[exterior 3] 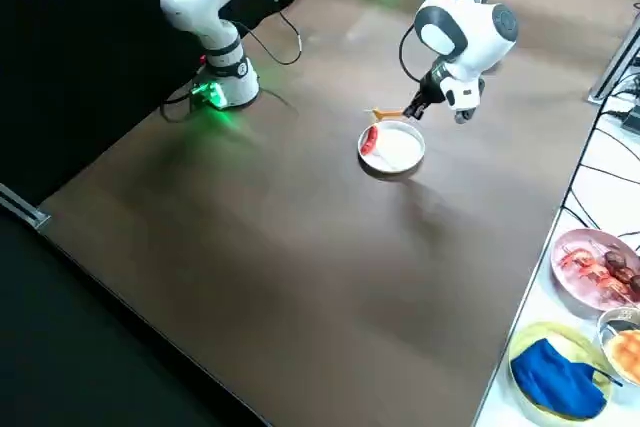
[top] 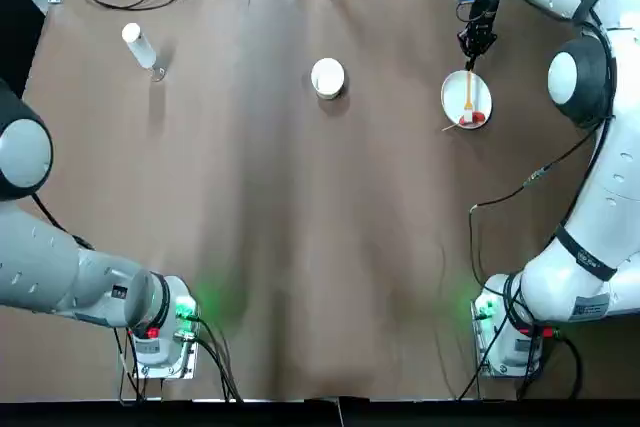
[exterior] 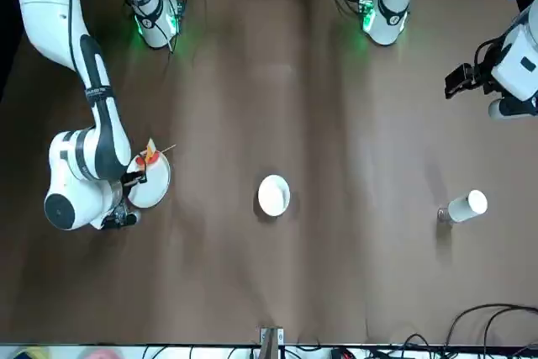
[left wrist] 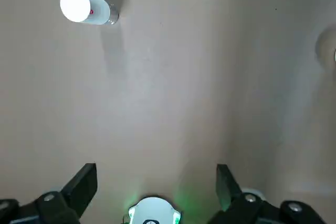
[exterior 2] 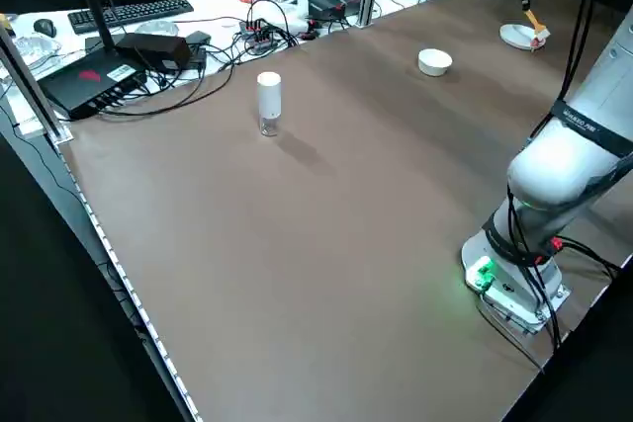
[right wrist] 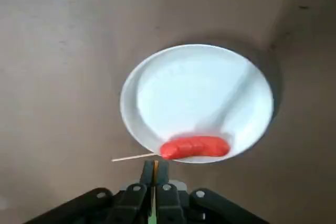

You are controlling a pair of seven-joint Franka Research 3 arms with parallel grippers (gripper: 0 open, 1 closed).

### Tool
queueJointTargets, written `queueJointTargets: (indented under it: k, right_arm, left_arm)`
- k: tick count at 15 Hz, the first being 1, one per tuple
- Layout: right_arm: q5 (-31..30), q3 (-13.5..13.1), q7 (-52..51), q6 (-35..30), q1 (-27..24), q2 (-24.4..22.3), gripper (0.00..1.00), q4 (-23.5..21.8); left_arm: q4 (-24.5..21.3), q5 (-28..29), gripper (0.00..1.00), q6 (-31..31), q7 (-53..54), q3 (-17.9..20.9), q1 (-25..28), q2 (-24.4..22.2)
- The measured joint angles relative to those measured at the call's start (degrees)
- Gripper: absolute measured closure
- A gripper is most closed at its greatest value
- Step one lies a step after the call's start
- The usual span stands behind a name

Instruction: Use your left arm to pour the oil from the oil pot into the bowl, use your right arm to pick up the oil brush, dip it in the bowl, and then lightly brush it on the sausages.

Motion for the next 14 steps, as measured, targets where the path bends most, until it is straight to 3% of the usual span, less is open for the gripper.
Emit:
queueJointTargets:
  k: [3,14]
  right_arm:
    - [4.45,0.00,-1.76,0.90,-0.83,-0.03,0.96,0.09]
    - [4.92,0.01,-8.33,5.50,-4.58,1.80,0.96,-0.19]
  left_arm:
    - [0.00,0.00,0.00,0.01,0.00,0.00,0.00,0.01]
    - [-0.02,0.00,0.00,0.01,0.00,0.01,0.04,0.08]
